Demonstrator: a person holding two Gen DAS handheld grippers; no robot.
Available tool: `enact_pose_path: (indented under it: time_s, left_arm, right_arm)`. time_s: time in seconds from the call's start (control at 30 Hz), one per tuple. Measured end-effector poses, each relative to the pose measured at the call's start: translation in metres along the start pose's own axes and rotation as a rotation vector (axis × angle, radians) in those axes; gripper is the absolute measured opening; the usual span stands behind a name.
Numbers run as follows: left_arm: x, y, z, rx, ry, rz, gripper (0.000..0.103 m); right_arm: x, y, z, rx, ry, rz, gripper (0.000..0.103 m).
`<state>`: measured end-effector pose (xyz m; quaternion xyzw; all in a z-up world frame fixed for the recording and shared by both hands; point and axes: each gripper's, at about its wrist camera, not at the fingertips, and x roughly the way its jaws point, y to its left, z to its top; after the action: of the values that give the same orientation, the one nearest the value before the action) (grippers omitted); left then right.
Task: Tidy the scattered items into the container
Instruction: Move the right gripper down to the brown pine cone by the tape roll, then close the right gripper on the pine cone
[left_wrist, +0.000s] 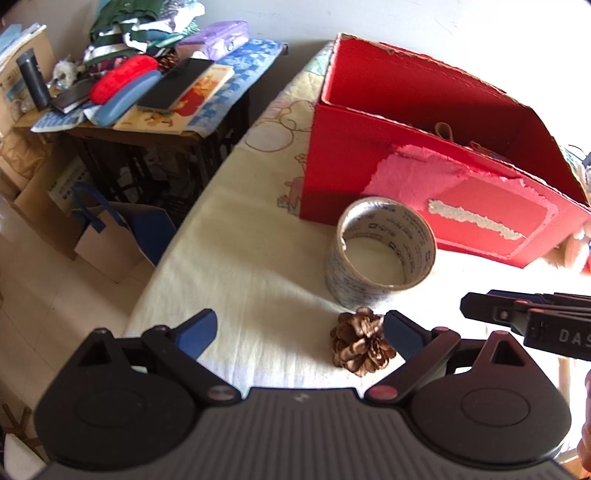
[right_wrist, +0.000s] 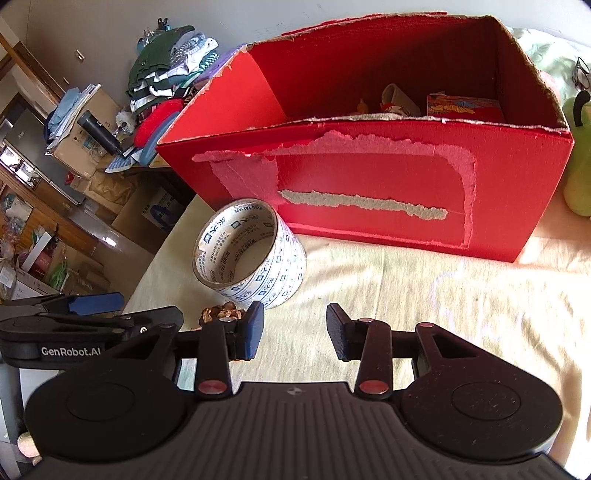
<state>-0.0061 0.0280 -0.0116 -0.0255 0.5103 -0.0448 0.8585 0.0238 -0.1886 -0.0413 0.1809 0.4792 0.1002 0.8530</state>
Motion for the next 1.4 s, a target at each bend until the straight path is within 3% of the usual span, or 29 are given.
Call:
enact_pose_path:
  time_s: [0.27, 0.4, 0.53, 0.67, 0.8, 0.93, 1.07, 1.13, 1.2, 1.4]
  left_arm:
    - [0.004, -0.002, 0.000, 0.078, 0.012, -0.091, 0.096]
    - [0.006, 0.006, 0.017, 0.020, 0.007, -0.164, 0.096]
    - [0.013, 0.020, 0.030, -0.046, 0.026, -0.216, 0.096]
    - [0.015, 0.025, 0.020, 0.064, 0.038, -0.208, 0.096]
    - [0.014, 0.020, -0.001, 0.200, 0.046, -0.220, 0.096]
    - [0.019, 0.007, -0.011, 0.260, 0.027, -0.245, 0.096]
    - [0.029, -0.001, -0.013, 0.295, 0.035, -0.299, 0.096]
    - [0.036, -0.004, -0.014, 0.305, 0.051, -0.317, 0.092]
    - [0.043, -0.007, -0.014, 0.326, 0.080, -0.347, 0.057]
    - [0.061, -0.004, -0.009, 0.302, 0.139, -0.380, 0.053]
  right_arm:
    - [0.006, -0.002, 0.005, 0.095, 0.016, -0.015, 0.042]
    - [0.008, -0.005, 0.007, 0.148, 0.021, -0.021, 0.042]
    - [0.008, -0.001, 0.005, 0.112, 0.055, -0.024, 0.041]
    - [0.013, -0.001, 0.000, 0.087, 0.114, 0.002, 0.041]
    - [0.021, -0.008, 0.004, 0.172, 0.148, 0.056, 0.041]
    - [0.026, -0.006, 0.008, 0.237, 0.164, 0.130, 0.042]
    - [0.036, 0.003, 0.007, 0.231, 0.195, 0.148, 0.043]
    - [0.040, 0.007, 0.007, 0.225, 0.206, 0.147, 0.043]
    - [0.042, 0.008, 0.006, 0.224, 0.211, 0.139, 0.043]
    - [0.043, -0.003, 0.003, 0.295, 0.225, 0.162, 0.042]
